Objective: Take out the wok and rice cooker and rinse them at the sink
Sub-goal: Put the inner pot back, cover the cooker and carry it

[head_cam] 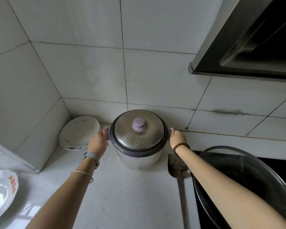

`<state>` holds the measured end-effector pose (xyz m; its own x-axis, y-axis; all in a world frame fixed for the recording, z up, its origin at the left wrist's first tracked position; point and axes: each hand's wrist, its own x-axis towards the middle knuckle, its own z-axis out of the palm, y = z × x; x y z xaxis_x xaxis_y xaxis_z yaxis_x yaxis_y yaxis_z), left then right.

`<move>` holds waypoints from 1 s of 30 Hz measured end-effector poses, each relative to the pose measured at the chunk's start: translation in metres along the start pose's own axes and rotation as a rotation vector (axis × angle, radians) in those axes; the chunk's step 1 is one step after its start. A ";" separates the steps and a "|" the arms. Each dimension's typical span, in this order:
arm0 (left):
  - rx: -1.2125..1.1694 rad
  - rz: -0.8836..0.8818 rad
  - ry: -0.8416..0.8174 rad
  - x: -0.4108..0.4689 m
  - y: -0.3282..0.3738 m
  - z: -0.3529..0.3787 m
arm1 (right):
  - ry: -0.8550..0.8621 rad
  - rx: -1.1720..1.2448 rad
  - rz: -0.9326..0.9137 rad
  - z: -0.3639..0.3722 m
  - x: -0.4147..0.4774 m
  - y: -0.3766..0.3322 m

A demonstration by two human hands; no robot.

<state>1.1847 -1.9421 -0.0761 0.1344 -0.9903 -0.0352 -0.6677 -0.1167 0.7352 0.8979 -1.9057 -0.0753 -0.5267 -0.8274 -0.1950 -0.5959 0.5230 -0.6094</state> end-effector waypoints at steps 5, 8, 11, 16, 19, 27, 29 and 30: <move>0.054 -0.009 -0.049 0.006 -0.001 -0.001 | -0.022 -0.012 0.055 0.001 0.002 -0.002; 0.004 -0.021 -0.086 0.004 0.000 -0.003 | -0.073 0.005 0.063 -0.002 0.001 -0.001; -0.026 -0.036 -0.111 -0.003 0.000 -0.008 | -0.069 -0.015 0.004 -0.012 -0.012 -0.001; 0.004 -0.025 0.001 -0.032 0.000 -0.027 | 0.078 -0.003 -0.173 -0.042 -0.053 -0.003; 0.063 0.177 0.079 -0.059 0.005 -0.046 | 0.157 0.030 -0.319 -0.061 -0.091 -0.003; 0.238 0.509 0.144 -0.174 0.019 -0.084 | 0.205 0.098 -0.593 -0.084 -0.196 0.019; 0.239 0.498 0.147 -0.200 0.020 -0.091 | 0.179 0.131 -0.617 -0.087 -0.214 0.025; 0.229 0.480 0.160 -0.214 0.019 -0.095 | 0.172 0.145 -0.630 -0.090 -0.223 0.027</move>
<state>1.2123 -1.7255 0.0097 -0.1269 -0.9146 0.3839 -0.8208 0.3142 0.4770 0.9447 -1.6892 0.0206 -0.2005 -0.9150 0.3500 -0.7398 -0.0928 -0.6664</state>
